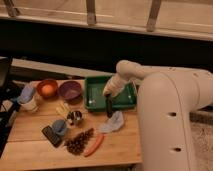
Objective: Place brush in tray
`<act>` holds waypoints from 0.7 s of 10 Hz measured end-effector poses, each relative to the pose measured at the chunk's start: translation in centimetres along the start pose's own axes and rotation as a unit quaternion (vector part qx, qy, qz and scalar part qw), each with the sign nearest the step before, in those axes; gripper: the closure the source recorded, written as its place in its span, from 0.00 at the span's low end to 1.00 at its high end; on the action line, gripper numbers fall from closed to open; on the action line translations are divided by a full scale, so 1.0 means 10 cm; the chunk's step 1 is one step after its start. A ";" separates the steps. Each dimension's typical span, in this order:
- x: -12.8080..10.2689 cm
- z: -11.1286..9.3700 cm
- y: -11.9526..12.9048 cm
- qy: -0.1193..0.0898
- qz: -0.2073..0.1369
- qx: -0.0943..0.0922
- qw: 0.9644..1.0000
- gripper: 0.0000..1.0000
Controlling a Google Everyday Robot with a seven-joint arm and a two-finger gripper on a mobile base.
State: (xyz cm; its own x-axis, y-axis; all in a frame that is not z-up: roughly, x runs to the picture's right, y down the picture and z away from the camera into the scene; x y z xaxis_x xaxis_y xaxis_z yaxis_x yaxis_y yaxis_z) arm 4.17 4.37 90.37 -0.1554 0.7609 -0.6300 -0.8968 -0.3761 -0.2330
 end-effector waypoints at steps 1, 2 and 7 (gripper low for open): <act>-0.04 0.04 -0.09 0.003 0.014 -0.001 1.000 0.91; -0.06 0.06 -0.08 0.004 0.015 -0.001 1.000 0.82; -0.14 -0.17 0.16 -0.010 -0.001 0.000 1.000 0.31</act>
State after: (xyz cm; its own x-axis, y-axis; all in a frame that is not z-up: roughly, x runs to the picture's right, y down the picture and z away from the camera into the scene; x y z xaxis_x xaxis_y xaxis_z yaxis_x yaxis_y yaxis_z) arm 3.67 1.79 89.61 -0.1624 0.7722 -0.6142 -0.8967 -0.3752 -0.2347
